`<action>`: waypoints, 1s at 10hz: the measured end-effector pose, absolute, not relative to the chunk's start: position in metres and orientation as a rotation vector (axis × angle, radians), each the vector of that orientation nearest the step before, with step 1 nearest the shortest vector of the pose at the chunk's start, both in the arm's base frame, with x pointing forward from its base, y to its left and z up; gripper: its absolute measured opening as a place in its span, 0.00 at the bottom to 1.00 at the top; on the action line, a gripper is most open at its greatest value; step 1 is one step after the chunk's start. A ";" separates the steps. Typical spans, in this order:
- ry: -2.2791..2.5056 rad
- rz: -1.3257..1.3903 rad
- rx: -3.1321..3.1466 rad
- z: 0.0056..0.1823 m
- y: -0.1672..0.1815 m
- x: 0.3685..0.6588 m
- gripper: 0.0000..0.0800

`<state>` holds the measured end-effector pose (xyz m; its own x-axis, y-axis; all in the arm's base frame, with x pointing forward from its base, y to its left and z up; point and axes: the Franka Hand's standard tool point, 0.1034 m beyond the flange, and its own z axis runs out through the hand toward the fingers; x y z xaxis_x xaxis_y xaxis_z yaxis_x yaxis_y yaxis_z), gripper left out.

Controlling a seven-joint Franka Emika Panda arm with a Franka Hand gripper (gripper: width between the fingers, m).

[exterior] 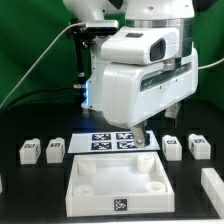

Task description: Assemble one leg

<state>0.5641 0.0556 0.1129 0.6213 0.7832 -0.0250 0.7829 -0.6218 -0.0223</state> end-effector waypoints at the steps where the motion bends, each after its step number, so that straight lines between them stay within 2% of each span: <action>1: -1.362 0.050 -2.820 0.113 0.056 0.564 0.81; 7: -1.434 0.050 -2.784 0.113 0.055 0.564 0.81; 8: -1.599 0.043 -2.693 0.112 0.054 0.563 0.81; 10: -1.961 0.056 -2.433 0.103 0.037 0.516 0.81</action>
Offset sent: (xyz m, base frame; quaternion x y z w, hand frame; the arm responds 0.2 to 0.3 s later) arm 0.0000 0.0000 0.0000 0.0000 0.0000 0.0000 1.0000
